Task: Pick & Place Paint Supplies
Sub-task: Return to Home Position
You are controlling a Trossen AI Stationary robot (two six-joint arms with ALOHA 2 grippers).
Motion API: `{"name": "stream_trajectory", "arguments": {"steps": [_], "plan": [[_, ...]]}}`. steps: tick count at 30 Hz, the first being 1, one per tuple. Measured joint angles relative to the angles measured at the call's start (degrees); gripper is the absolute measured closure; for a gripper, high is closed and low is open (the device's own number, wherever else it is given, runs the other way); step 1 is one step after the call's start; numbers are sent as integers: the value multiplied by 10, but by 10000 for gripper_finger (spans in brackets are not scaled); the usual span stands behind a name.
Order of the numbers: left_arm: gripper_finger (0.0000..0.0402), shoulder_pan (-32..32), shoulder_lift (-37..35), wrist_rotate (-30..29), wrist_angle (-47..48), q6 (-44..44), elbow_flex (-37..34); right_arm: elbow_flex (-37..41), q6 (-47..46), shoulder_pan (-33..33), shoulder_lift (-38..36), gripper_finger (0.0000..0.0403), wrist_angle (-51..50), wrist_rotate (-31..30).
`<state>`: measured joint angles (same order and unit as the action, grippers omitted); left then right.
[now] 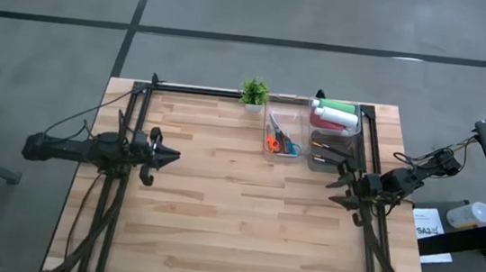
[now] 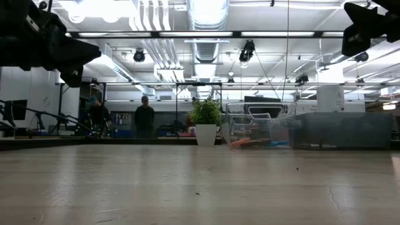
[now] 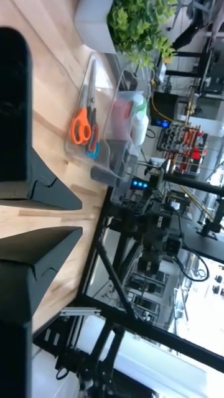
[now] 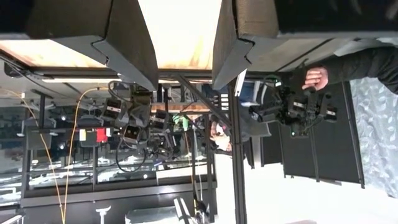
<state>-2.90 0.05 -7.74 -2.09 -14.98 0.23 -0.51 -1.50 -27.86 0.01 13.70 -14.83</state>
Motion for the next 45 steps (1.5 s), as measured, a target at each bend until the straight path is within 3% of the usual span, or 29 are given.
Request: {"name": "stream_trajectory", "arguments": {"steps": [12, 45], "plan": [[340, 0, 9, 0, 0, 0, 0, 0, -105, 0, 14, 255, -78, -1], [340, 0, 9, 0, 0, 0, -1, 0, -86, 0, 31, 255, -105, -2]]}}
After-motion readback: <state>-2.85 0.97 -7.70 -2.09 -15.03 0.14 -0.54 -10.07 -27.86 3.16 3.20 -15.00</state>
